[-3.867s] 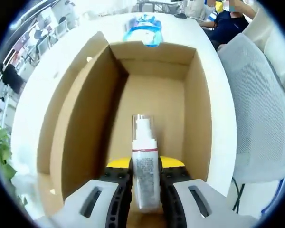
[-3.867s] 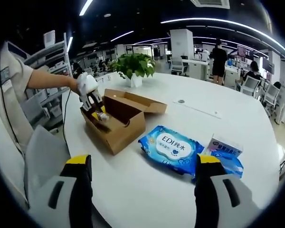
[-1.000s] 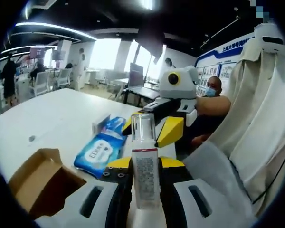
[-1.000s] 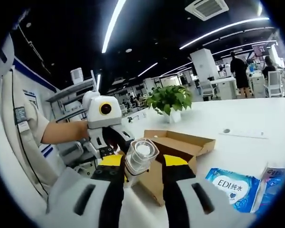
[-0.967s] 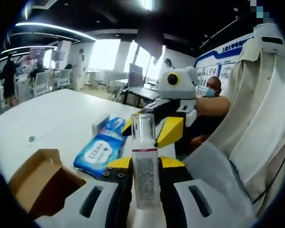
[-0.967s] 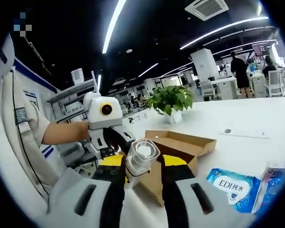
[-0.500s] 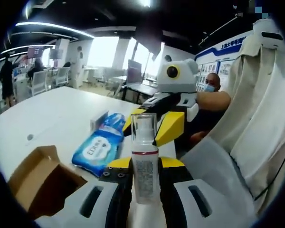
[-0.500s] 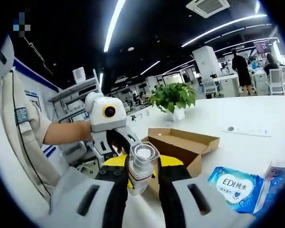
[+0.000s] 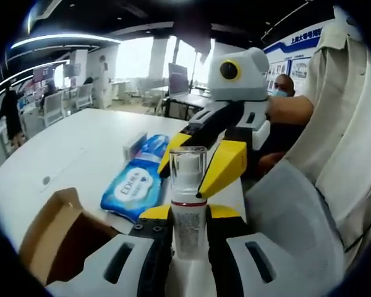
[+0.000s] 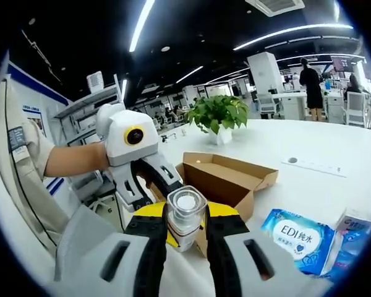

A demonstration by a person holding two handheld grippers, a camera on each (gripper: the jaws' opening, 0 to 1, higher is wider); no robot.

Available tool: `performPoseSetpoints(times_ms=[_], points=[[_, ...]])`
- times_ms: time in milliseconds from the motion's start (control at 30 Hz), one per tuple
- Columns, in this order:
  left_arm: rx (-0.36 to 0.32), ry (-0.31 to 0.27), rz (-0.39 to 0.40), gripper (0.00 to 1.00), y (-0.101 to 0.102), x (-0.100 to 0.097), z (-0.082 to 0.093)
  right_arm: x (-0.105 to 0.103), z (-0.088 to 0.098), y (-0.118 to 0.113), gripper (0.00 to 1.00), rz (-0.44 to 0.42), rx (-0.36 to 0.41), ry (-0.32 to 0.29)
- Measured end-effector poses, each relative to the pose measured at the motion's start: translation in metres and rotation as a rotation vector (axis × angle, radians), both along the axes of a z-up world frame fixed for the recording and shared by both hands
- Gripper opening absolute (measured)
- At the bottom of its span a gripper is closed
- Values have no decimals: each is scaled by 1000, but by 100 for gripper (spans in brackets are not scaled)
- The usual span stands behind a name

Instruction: Operate the shoe box by opening the lid, removing the specified soft item, and placing it in the target area until the item is outside and the box remains undamaged.

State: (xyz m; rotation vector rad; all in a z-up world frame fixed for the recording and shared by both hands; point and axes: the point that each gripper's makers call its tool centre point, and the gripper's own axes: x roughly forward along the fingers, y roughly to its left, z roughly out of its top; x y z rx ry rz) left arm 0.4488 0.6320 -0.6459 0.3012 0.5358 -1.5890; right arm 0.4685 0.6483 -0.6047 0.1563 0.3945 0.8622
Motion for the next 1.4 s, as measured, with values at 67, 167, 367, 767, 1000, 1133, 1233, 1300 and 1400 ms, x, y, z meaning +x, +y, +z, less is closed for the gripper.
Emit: performPoseSetpoints(times_ms=[67, 167, 367, 767, 1000, 1133, 1233, 1300, 1400], points=[[8, -3, 7, 19, -1, 1, -2, 1, -2, 0, 21, -10, -5, 2], [11, -4, 17, 19, -1, 2, -2, 3, -1, 0, 20, -20, -14, -12], [2, -4, 18, 19, -1, 3, -1, 4, 1, 0, 19, -28, -7, -3], [-6, -16, 26, 23, -1, 6, 2, 3, 3, 1, 19, -14, -4, 1], [-9, -28, 45, 32, 4, 13, 4, 7, 6, 0, 19, -12, -5, -13], [-12, -31, 67, 37, 10, 18, 6, 11, 7, -4, 19, -16, -13, -25], [-12, -30, 85, 42, 15, 21, 6, 14, 7, -7, 19, -16, -23, -37], [-15, -35, 98, 45, 19, 24, 7, 17, 8, -9, 19, -15, -27, -44], [-27, -35, 127, 51, 24, 29, 11, 22, 10, -14, 19, -17, -40, -57]])
